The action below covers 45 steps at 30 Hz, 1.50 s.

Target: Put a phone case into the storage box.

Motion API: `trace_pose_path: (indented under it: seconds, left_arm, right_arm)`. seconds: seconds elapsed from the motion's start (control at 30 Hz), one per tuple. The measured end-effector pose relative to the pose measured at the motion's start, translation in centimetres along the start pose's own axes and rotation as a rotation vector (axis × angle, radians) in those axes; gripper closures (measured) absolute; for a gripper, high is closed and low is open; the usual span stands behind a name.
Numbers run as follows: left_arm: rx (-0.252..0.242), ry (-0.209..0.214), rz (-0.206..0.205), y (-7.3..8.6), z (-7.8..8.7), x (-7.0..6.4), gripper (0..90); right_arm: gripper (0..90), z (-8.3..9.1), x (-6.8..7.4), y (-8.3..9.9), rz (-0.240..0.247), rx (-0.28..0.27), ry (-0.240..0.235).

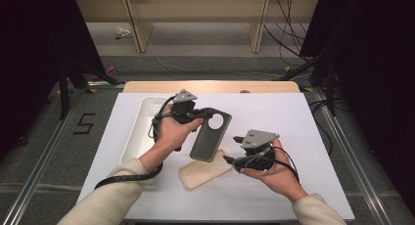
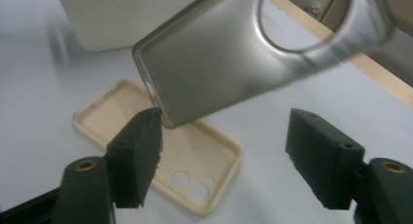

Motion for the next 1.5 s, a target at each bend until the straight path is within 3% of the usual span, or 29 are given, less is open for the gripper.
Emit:
trace_pose_path:
  seconds: [0.2, 0.33, 0.43, 0.63, 1.0, 1.5]
  left_arm:
    - [-0.069, 0.006, -0.001, 0.0, 2.2, 0.7, 81.0]
    - [-0.100, 0.015, -0.012, 0.1, 3.2, 0.7, 81.0]
    - [-0.134, 0.019, -0.031, 0.4, 4.3, 0.7, 81.0]
    - [-0.178, 0.029, -0.015, 0.6, 5.7, 1.0, 81.0]
    - [-0.186, 0.007, -0.024, 1.3, 7.0, 1.8, 81.0]
    - [-0.208, -0.021, -0.025, 0.5, 8.4, 3.2, 81.0]
  right_arm:
    - [22.2, 0.2, -1.1, 0.1, -0.063, -0.030, 0.025]
    - [21.8, 0.4, -1.6, 0.1, -0.095, -0.059, 0.046]
    - [21.7, 0.7, -2.3, 0.2, -0.145, -0.082, 0.059]
    - [21.0, 1.4, -3.0, 0.4, -0.190, -0.107, 0.067]
    - [20.1, 1.9, -3.5, 0.9, -0.221, -0.125, 0.068]
    - [18.4, 2.2, -3.7, 1.0, -0.237, -0.138, 0.075]
Point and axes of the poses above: each handheld gripper's, and its own axes: z roughly backward along the jaws, y roughly out of its underside, x roughly to its left, the point moved 9 cm from there along -z, roughly forward along the jaws, and after that the axes turned 6 degrees about -z, right-handed, at the moved point
